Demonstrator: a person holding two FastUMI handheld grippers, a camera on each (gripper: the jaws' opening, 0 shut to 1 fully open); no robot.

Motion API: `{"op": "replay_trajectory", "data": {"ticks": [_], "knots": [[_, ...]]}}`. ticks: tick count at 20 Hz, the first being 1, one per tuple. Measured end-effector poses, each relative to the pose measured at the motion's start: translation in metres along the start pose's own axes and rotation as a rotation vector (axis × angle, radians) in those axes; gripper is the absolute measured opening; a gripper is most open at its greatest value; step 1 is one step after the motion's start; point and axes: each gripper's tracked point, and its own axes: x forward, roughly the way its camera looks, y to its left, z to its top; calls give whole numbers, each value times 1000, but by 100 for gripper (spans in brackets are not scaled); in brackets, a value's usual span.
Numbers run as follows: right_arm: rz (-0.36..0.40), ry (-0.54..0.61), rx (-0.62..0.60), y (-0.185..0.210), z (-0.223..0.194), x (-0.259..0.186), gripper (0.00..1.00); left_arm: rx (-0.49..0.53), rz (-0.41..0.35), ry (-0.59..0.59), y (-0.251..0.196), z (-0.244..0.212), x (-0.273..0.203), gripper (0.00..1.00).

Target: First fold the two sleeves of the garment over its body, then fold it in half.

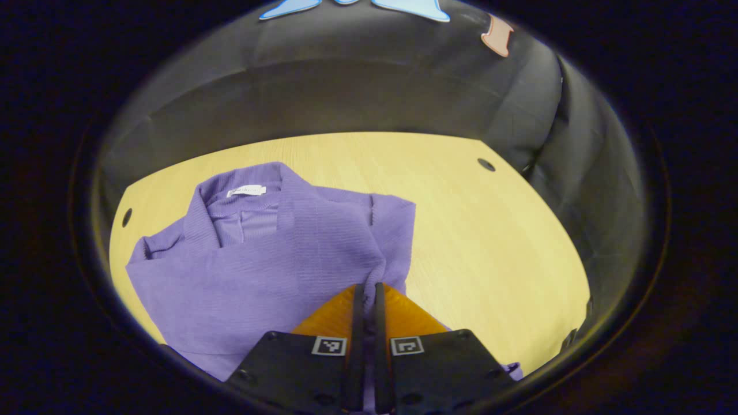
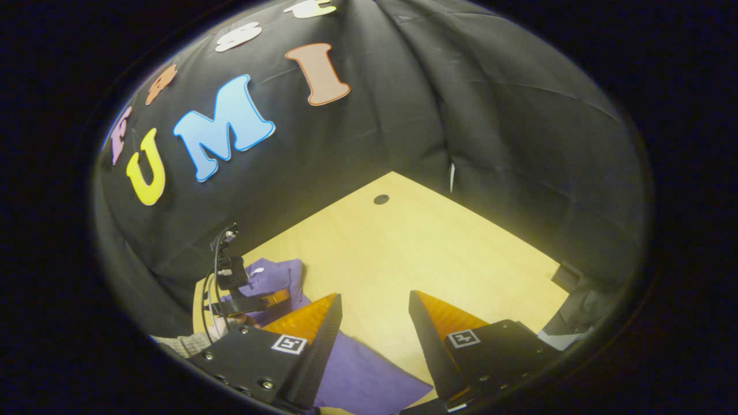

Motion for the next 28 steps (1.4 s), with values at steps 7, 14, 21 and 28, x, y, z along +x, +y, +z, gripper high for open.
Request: {"op": "replay_trajectory", "data": {"ticks": [7, 14, 21, 28], "knots": [[104, 21, -56, 39, -8, 10, 74, 87, 2, -170, 16, 54, -83, 95], [177, 102, -147, 56, -43, 16, 74, 82, 56, -244, 47, 35, -208, 95], [230, 268, -311, 57, -110, 38, 74, -7, 155, -117, 97, -99, -271, 95], [198, 527, -382, 37, -197, 51, 74, -72, 204, 48, 118, -208, -291, 95]]}}
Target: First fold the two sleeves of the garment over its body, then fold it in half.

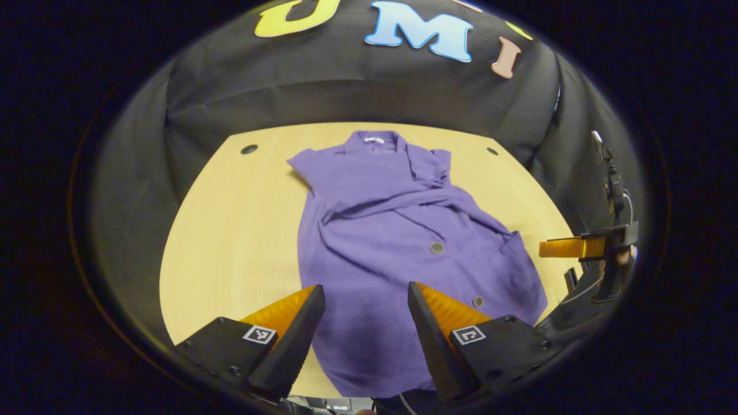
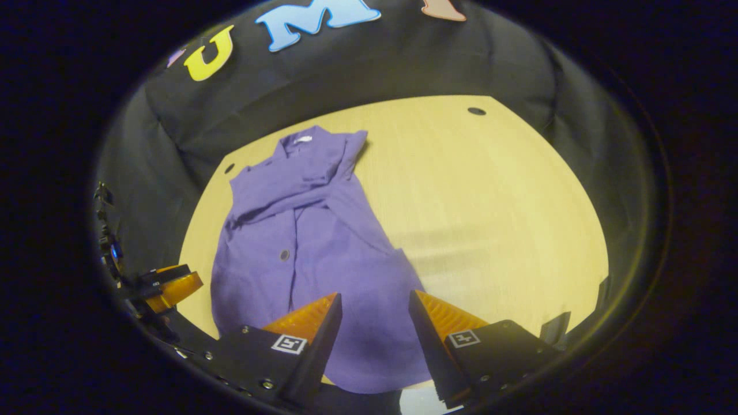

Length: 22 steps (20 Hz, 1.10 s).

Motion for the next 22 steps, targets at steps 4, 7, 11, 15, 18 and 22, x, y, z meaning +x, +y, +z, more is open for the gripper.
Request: {"op": "replay_trajectory", "data": {"ticks": [4, 7, 11, 15, 18, 22], "knots": [[-20, 142, -20, -4, -40, 17, 74, -10, 10, 120, 0, -54, 9, 95], [-41, 195, -51, -8, -59, 18, 74, 1, 20, 197, 0, -85, 16, 95], [-77, 237, -89, -17, -72, 21, 76, 28, 55, 256, 9, -99, 27, 95], [-108, 269, -128, -22, -76, 28, 75, 34, 100, 287, 16, -105, 37, 92], [-121, 290, -149, -24, -77, 30, 75, 39, 115, 301, 20, -105, 38, 92], [-167, 331, -222, -30, -81, 32, 75, 17, 115, 331, 20, -105, 41, 94]]}}
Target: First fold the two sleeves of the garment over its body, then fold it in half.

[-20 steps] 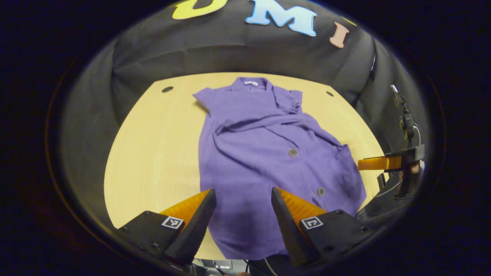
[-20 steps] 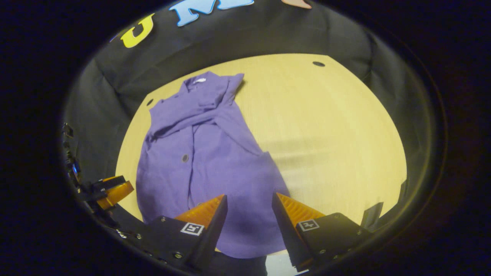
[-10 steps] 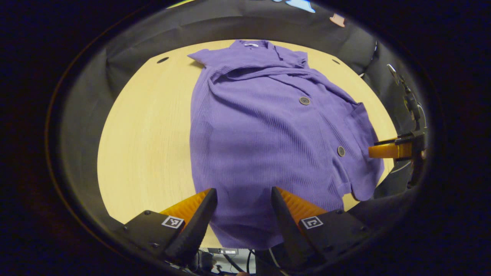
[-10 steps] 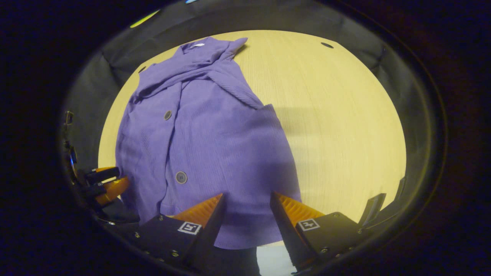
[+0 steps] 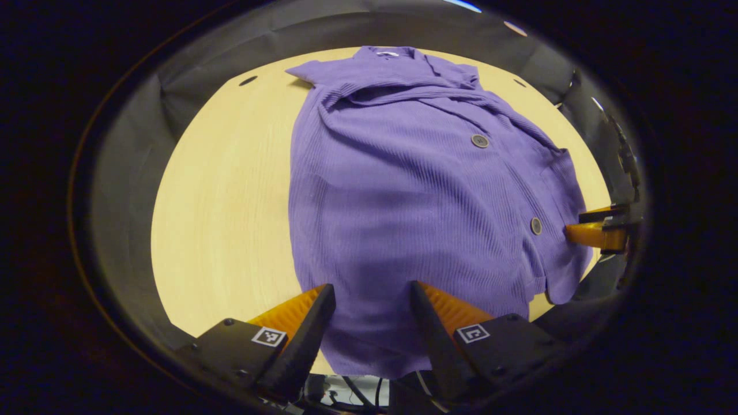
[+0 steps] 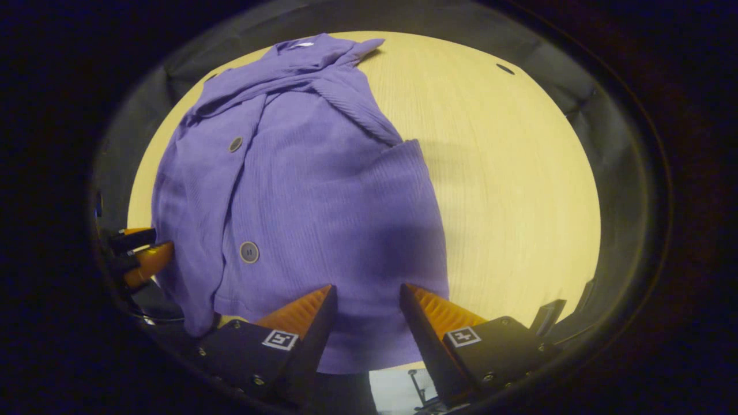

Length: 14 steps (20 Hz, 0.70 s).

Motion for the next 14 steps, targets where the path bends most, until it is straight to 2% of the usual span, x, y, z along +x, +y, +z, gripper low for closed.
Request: {"op": "replay_trajectory", "data": {"ticks": [2, 3, 4, 7, 8, 9, 11, 14], "knots": [[-3, 9, 2, 1, 2, 1, 79, 6, -4, -10, 1, 0, -1, 93], [0, -7, 12, -1, 9, -2, 79, 13, -6, -10, 3, 1, -1, 89], [3, -9, 20, -4, 8, 1, 75, 19, -8, -25, 5, 4, 0, 88], [18, 13, 76, -14, 7, -1, 47, 11, -27, -44, 6, 10, 2, 58], [25, -42, 125, -19, 12, 4, 46, 14, -33, -42, 6, 10, 2, 48], [33, -33, 165, -16, 13, 1, 9, 9, -35, -78, 7, 14, 2, 48], [34, -32, 158, -14, 9, 2, 7, -20, -10, -98, 5, 18, 1, 8], [26, -59, 163, -9, 15, -3, 1, -2, 6, -135, 1, 23, 1, 7]]}}
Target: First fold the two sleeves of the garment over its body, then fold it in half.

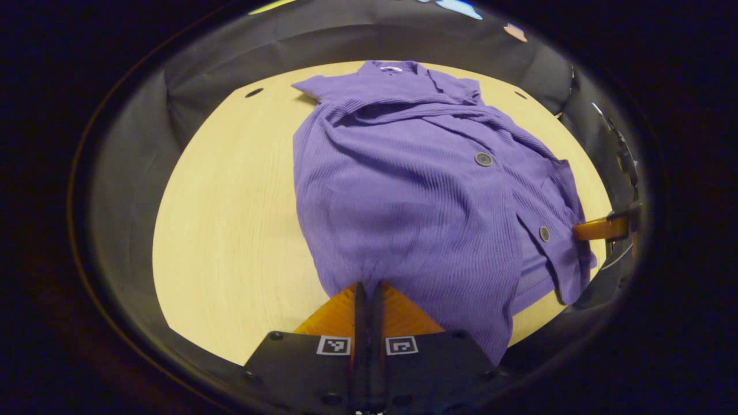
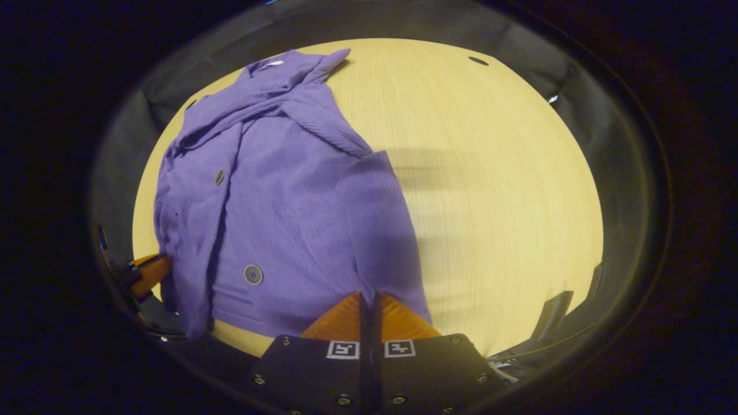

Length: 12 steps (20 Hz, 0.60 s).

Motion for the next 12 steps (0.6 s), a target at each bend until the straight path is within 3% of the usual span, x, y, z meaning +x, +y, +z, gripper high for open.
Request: {"op": "replay_trajectory", "data": {"ticks": [5, 12], "knots": [[83, -33, 62, 31, 19, -12, 1, -79, -8, -73, 5, 39, -7, 7], [189, -184, 87, 68, 107, -52, 1, -89, -48, -204, 6, 132, -22, 7]]}}
